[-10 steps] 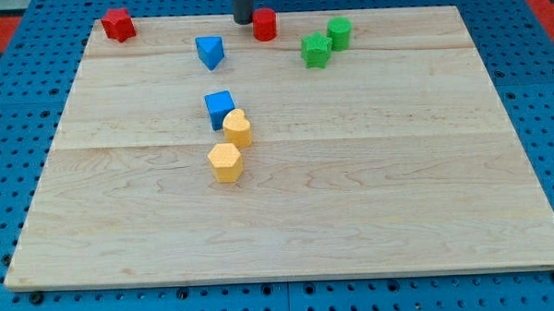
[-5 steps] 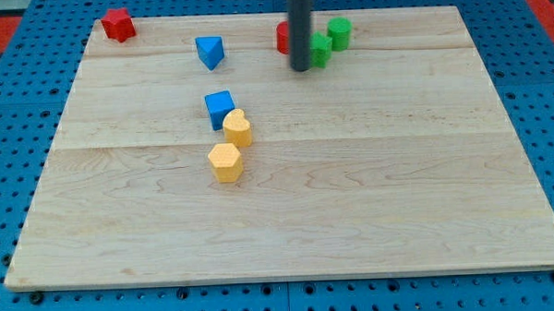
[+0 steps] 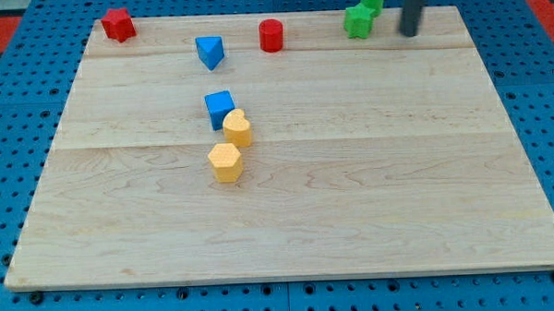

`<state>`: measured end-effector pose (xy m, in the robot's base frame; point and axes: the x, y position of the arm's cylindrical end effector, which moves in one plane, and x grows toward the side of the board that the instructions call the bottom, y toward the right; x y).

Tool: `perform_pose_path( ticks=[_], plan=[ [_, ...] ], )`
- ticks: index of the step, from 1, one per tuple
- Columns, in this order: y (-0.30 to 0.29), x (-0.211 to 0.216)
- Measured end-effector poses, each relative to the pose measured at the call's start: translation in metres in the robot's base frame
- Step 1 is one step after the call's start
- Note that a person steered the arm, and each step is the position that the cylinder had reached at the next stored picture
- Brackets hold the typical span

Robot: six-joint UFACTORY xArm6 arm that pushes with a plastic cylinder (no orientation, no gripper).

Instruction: Move the green star closer to the blue cube

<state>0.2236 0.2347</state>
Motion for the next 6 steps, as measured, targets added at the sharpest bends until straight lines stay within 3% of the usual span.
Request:
perform_pose_path(
  ticks=[1, 2, 3, 4, 5, 6],
  plan=[
    [0.012, -0.032],
    [-0.011, -0.032],
    [-0.098, -0.027],
    [-0.116, -0.028],
    [-0.112, 0.035],
    [-0.106, 0.062]
  ],
)
